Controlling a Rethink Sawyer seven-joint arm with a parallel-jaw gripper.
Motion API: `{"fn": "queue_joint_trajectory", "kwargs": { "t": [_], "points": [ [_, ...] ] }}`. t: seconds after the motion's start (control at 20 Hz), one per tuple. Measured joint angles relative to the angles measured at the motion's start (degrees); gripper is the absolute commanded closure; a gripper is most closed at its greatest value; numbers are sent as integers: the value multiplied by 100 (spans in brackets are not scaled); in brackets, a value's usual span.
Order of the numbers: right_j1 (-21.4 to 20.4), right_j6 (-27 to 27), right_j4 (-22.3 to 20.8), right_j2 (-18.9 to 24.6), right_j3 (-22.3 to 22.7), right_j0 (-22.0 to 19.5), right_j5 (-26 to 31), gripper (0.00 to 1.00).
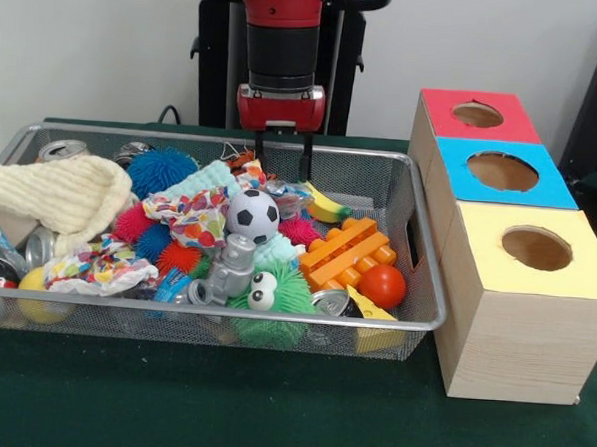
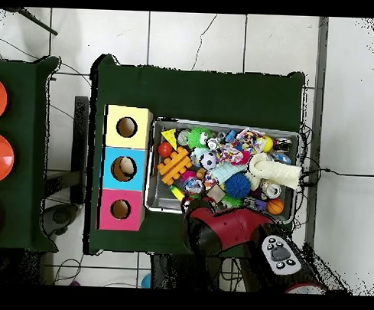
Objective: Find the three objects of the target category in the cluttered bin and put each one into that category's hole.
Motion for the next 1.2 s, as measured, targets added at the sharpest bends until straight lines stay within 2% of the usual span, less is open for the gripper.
{"fn": "queue_joint_trajectory", "kwargs": {
  "t": [0.45, 0.8, 1.2],
  "points": [
    [-36, 0, 0, 124, -28, -82, 290, 0],
    [-189, 0, -2, 407, -76, -272, 869, 0],
    [-267, 0, -2, 624, -203, -369, 1273, 0]
  ]
}}
